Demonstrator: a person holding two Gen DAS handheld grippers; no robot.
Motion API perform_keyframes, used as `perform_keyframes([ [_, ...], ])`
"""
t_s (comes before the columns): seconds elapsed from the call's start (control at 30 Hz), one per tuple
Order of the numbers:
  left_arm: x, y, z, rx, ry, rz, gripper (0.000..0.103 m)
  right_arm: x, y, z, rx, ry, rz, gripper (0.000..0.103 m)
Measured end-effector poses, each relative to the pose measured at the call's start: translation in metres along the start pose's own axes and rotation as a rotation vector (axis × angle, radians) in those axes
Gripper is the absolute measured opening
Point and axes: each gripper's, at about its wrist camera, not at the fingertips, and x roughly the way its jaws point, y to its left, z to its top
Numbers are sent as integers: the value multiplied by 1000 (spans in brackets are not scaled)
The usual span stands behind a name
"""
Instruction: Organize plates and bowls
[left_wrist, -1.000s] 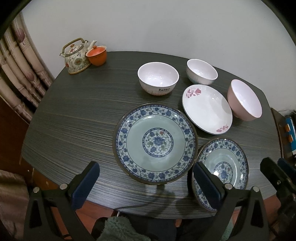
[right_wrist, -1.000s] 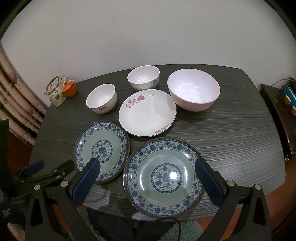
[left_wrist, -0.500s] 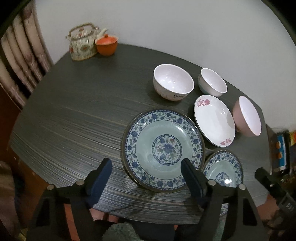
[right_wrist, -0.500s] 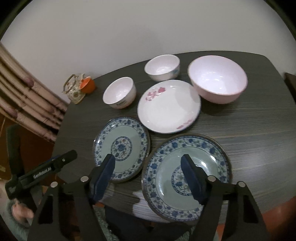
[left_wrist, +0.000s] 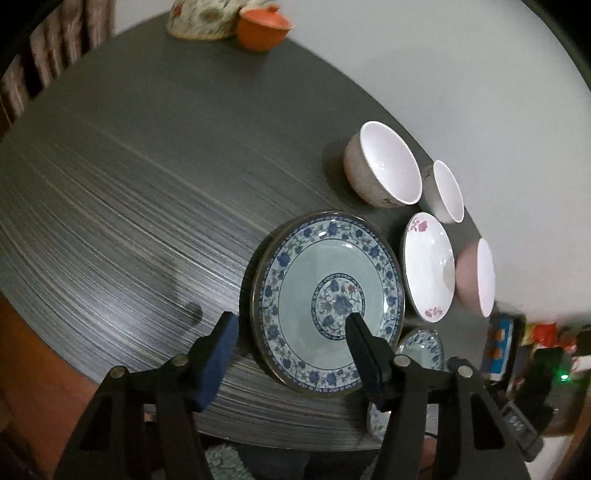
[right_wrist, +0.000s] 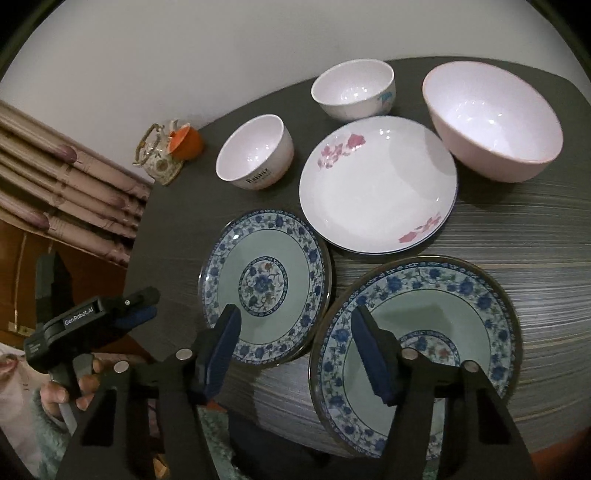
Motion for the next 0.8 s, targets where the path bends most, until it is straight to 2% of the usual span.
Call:
perform_keyframes([
  [0.2, 12, 10, 7, -23, 20, -8, 60, 28, 0, 10, -5, 58, 14, 56],
  [0.23, 14, 11, 8, -27, 24, -12, 50, 32, 0, 12, -4, 67, 26, 54],
  [0.3, 18, 12, 9, -31, 35, -23, 38, 37, -3, 15, 0, 80, 32, 48],
  [0.33, 19, 13, 10, -32, 38, -27, 37, 41, -4, 17, -1, 86, 32, 44],
  [0.57, 32, 17, 14, -35, 51, -17, 36, 60, -13, 28, 9, 120, 23, 31],
  [0.8, 41, 25, 18, -60, 67, -30, 37, 80, -19, 38, 14, 144, 12, 30],
])
